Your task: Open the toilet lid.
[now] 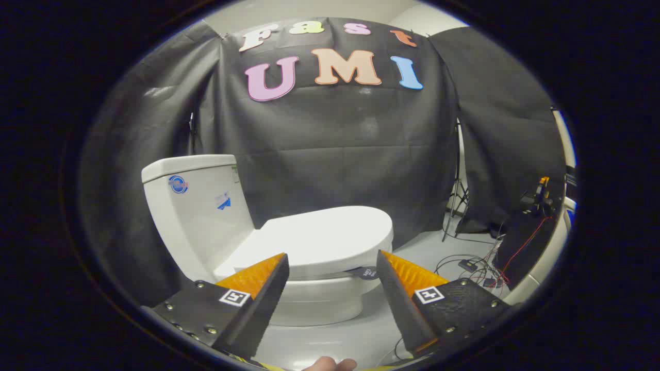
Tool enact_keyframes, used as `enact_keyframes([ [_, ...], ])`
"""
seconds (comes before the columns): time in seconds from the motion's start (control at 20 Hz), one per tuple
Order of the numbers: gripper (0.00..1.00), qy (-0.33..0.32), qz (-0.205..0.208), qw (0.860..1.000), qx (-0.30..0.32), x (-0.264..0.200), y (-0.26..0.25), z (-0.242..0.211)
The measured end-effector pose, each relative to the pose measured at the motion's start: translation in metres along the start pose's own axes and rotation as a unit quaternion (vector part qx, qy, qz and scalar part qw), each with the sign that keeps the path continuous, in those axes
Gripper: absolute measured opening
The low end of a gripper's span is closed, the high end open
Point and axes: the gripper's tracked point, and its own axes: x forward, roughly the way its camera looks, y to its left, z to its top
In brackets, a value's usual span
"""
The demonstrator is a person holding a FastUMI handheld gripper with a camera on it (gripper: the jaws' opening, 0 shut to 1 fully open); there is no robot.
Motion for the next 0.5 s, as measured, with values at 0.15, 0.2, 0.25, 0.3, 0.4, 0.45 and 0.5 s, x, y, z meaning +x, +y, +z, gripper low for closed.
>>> enact_keyframes([
  [0.15, 1.0, -0.009, -0.001, 1.0, 0.0, -0.001, -0.005, 0.003],
  [0.2, 1.0, -0.01, -0.002, 1.0, 0.0, 0.0, -0.007, 0.003],
  [0.25, 1.0, -0.008, -0.002, 1.0, -0.001, 0.0, -0.009, 0.001],
  [0.3, 1.0, -0.006, 0.0, 1.0, -0.001, 0.001, -0.01, 0.0],
  [0.4, 1.0, -0.002, 0.002, 1.0, -0.005, 0.002, -0.012, -0.002],
  [0.45, 1.0, 0.002, 0.004, 1.0, -0.006, 0.003, -0.014, -0.004],
  [0.5, 1.0, 0.003, 0.004, 1.0, -0.006, 0.003, -0.016, -0.005],
])
